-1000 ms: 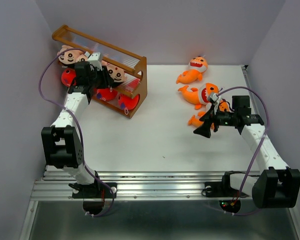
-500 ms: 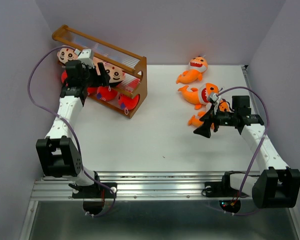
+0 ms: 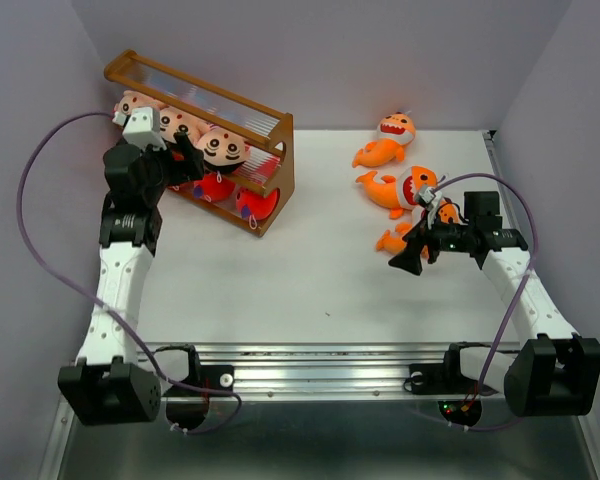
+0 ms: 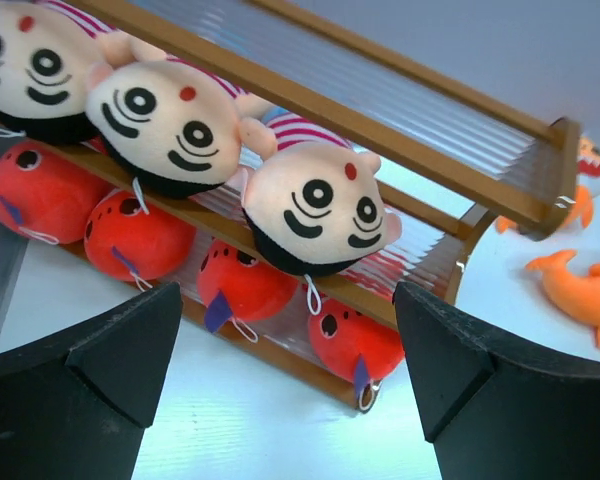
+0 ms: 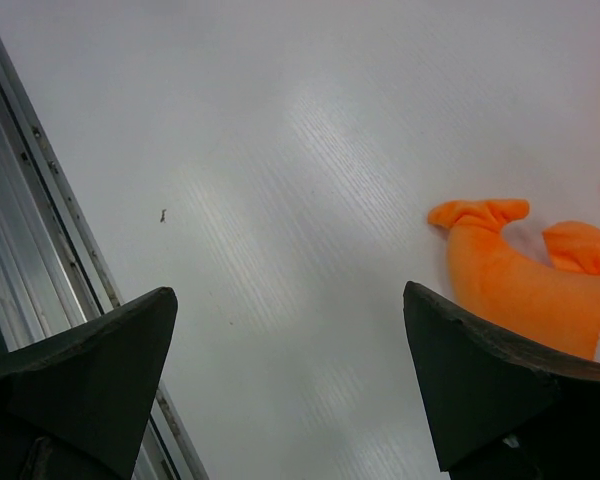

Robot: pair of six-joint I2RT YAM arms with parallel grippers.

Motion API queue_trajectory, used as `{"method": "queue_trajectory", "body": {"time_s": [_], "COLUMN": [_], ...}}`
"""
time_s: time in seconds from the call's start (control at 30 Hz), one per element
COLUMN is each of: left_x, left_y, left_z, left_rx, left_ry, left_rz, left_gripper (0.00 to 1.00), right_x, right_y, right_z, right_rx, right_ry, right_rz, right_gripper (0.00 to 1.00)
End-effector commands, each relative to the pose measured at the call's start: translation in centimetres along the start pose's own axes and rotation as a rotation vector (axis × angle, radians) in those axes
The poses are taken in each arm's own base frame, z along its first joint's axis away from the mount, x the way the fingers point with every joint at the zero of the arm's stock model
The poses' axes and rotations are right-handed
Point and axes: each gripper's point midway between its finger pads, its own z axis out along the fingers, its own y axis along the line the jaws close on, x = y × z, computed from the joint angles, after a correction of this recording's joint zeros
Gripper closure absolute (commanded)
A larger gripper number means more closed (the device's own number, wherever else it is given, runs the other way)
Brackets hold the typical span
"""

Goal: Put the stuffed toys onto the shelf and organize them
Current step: Place the stuffed toy onto shelf, then grab a stuffed toy with the right arm

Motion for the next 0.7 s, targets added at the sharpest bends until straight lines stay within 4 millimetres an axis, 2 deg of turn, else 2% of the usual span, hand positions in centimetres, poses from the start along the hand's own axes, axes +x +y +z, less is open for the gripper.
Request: {"method": "queue_trajectory", "body": {"time_s": [0.0, 0.03, 0.07, 0.1, 0.17, 0.2, 0.27, 0.3, 0.33, 0.43, 0.53, 0.67], "left_x": [-4.5, -4.1, -3.8, -2.1, -1.8, -0.1, 0.9, 1.5, 2.8, 3.9, 5.5, 7.0], "left_y": [-0.2, -0.4, -0.5, -0.4, -0.9, -0.6, -0.5, -0.4, -0.2, -0.7, -0.9, -0.8], "left_z": [-5.1, -6.7, -7.4, -7.5, -9.4, -9.3, -10.0, -10.0, -9.8, -10.1, -10.2, -10.5], "left_rx": [-0.047, -0.043, -0.043, -0.037, -0.017, -0.025, -0.028, -0.029, -0.03, 0.005, 0.027, 0.035], "left_ry": [-0.237, -0.273, -0.287, -0.273, -0.308, -0.28, -0.275, -0.264, -0.233, -0.22, -0.211, -0.201], "left_rz": [-0.065, -0.079, -0.091, -0.103, -0.088, -0.08, -0.066, -0.056, -0.055, -0.039, -0.024, 0.0], "left_gripper": [0.01, 0.01, 0.01, 0.01, 0.01, 0.01, 0.01, 0.01, 0.01, 0.01, 0.01, 0.01], "right_x": [-0.4, -0.7, -0.6, -0.7, -0.8, -1.6, -2.6, -4.2, -5.0, -7.6, -7.9, -6.2], "right_y": [-2.4, -2.7, -2.9, -3.4, -4.0, -4.8, -6.0, -7.3, -8.0, -10.3, -11.4, -13.1], "right_z": [-0.5, -0.5, -0.5, -0.6, -0.7, -1.2, -1.9, -2.9, -3.5, -5.4, -5.8, -6.2], "right_rx": [0.126, 0.144, 0.154, 0.18, 0.208, 0.255, 0.326, 0.407, 0.456, 0.602, 0.656, 0.758], "right_ry": [0.005, -0.003, -0.003, -0.002, 0.009, 0.011, 0.013, 0.005, -0.002, -0.036, -0.024, 0.023], "right_rz": [-0.036, -0.047, -0.041, -0.024, -0.006, -0.009, -0.008, -0.009, 0.0, 0.074, 0.155, 0.284], "right_gripper": [0.0, 0.0, 0.0, 0.0, 0.0, 0.0, 0.0, 0.0, 0.0, 0.0, 0.0, 0.0]}}
